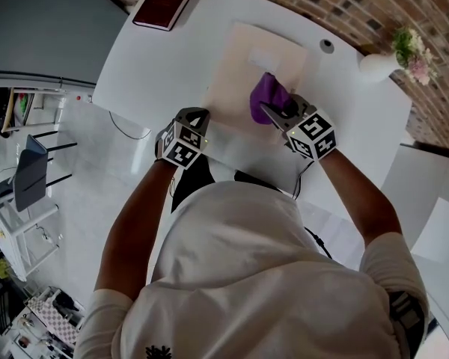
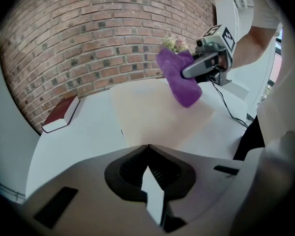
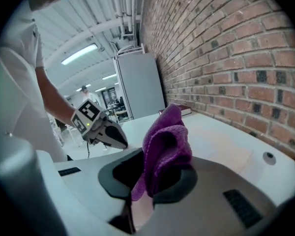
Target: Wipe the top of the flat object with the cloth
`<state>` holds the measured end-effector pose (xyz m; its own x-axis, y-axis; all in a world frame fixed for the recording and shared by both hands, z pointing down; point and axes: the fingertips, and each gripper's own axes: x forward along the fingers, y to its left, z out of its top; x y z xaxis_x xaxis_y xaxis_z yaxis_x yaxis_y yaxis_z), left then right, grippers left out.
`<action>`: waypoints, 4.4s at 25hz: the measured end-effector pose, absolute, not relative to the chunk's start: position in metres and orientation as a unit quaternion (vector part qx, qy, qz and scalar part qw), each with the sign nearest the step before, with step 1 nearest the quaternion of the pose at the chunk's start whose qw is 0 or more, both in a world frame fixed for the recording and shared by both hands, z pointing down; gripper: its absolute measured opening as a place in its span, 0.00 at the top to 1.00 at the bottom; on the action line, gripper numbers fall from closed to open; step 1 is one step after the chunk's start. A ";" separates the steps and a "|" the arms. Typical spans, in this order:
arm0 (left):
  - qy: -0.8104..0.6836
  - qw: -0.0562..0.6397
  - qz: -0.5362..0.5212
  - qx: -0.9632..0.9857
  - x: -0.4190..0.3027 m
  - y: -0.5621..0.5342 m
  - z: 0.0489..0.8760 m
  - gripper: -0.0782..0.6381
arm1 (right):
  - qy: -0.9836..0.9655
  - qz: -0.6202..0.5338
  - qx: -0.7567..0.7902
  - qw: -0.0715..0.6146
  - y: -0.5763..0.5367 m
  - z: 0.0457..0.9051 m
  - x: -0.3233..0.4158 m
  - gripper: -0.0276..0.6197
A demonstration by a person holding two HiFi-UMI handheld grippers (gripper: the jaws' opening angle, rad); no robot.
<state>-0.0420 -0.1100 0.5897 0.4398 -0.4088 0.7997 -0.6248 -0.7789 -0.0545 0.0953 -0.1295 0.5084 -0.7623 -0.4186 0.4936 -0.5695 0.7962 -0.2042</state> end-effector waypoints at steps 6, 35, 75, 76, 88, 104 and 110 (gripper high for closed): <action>-0.308 0.126 0.427 0.841 -0.042 -0.110 0.589 0.86 | -0.924 0.199 0.226 0.235 -0.084 0.535 0.075 0.84; -0.299 0.108 0.439 0.840 -0.040 -0.111 0.591 0.86 | -0.852 0.120 0.408 0.305 -0.274 0.564 0.197 0.84; -0.297 0.103 0.445 0.839 -0.040 -0.108 0.590 0.86 | -0.914 0.179 0.283 0.228 -0.057 0.541 0.108 0.84; -0.297 0.103 0.445 0.839 -0.039 -0.107 0.590 0.86 | -0.911 0.178 0.292 0.231 -0.062 0.546 0.114 0.84; -0.293 0.099 0.451 0.837 -0.038 -0.108 0.591 0.86 | -0.888 0.148 0.364 0.237 -0.134 0.563 0.168 0.84; -0.282 0.100 0.459 0.837 -0.036 -0.110 0.590 0.86 | -0.842 0.112 0.460 0.258 -0.264 0.564 0.240 0.84; -0.282 0.097 0.461 0.836 -0.037 -0.112 0.589 0.86 | -0.830 0.099 0.479 0.269 -0.294 0.563 0.254 0.84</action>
<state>-0.0365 -0.1121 0.5892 0.4169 -0.3822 0.8247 -0.5603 -0.8225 -0.0979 0.2541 -0.2939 0.5629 -0.3966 -0.7410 0.5418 -0.8477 0.5221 0.0936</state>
